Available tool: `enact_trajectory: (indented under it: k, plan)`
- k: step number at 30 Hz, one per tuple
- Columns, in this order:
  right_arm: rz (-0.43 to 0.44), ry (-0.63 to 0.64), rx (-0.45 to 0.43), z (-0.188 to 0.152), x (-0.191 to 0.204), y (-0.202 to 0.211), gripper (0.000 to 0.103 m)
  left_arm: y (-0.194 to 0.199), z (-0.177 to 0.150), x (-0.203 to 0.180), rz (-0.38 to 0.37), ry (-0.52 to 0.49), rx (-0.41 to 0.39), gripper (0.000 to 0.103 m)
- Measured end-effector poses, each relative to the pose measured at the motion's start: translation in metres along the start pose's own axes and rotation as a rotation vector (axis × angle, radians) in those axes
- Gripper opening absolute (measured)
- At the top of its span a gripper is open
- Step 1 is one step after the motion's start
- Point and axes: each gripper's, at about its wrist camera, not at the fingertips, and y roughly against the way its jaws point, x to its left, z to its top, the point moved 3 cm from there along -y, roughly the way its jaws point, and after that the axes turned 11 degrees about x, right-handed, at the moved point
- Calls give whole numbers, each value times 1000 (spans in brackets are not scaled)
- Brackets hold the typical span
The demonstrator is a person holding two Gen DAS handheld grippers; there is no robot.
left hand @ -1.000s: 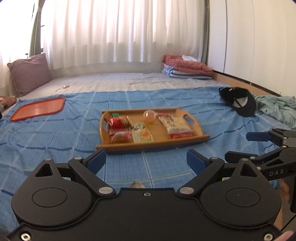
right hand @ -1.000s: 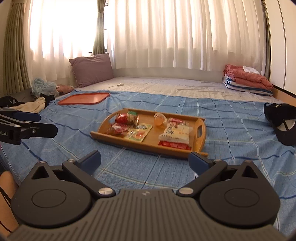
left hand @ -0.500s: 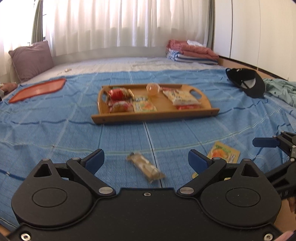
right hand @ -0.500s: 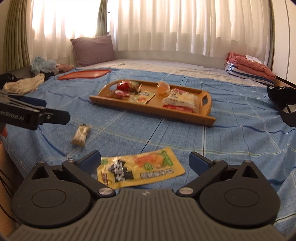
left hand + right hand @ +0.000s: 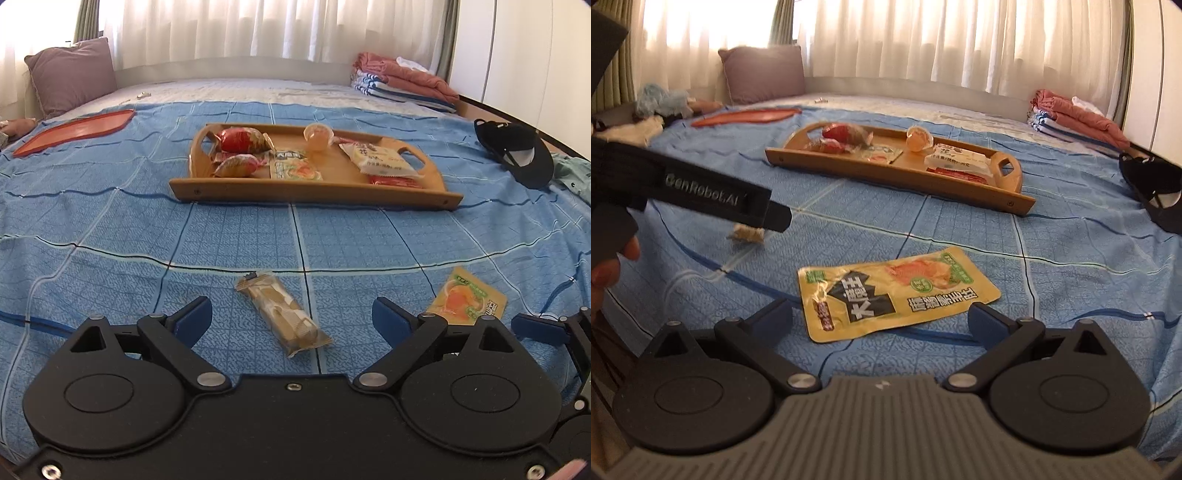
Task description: Organize snacks
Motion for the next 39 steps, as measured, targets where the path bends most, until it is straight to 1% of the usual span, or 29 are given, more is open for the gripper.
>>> enact_trajectory:
  k: [2,4,11,15,16,18,20,21,22,23,25,27,29,32,39]
  plan:
    - [-27,-3,4,0,-1,0,103,-2,1,0,5,-8,1,93]
    - [-46,-32,24,1,-9,1,103,-4,1,0,13,-13,-3,93]
    - [-114,-197,75,-9,-59,1,103,-10,1,3,12,10,3,92]
    - [-203,-265,93,-13,-83,3,103,-12,0,2,5,15,3,90]
    - [-211,-280,99,-14,-87,4,103,-13,-1,2,0,17,6,87]
    - [-186,-291,100,-13,-89,6,103,-14,-1,2,-12,22,14,83]
    - [-136,-283,90,-13,-84,8,103,-15,-2,2,-19,24,12,74]
    - [-111,-273,86,-13,-79,9,103,-15,-2,1,-16,20,8,72]
    - [-92,-260,83,-12,-73,9,103,-15,-2,0,-11,14,6,66]
    - [-80,-247,80,-11,-68,9,103,-15,-2,0,-9,9,4,58]
    - [-57,-231,79,-7,-57,7,103,-15,-1,-1,-9,3,4,50]
    - [-38,-236,74,-3,-50,5,103,-15,0,-1,-5,0,3,47]
    - [-29,-243,69,1,-44,1,103,-15,0,0,-4,-3,-2,39]
    - [-26,-259,56,6,-38,-5,103,-15,-1,1,-1,-6,-5,33]
    - [-44,-310,29,13,-34,-12,98,-16,-3,1,0,-11,-12,33]
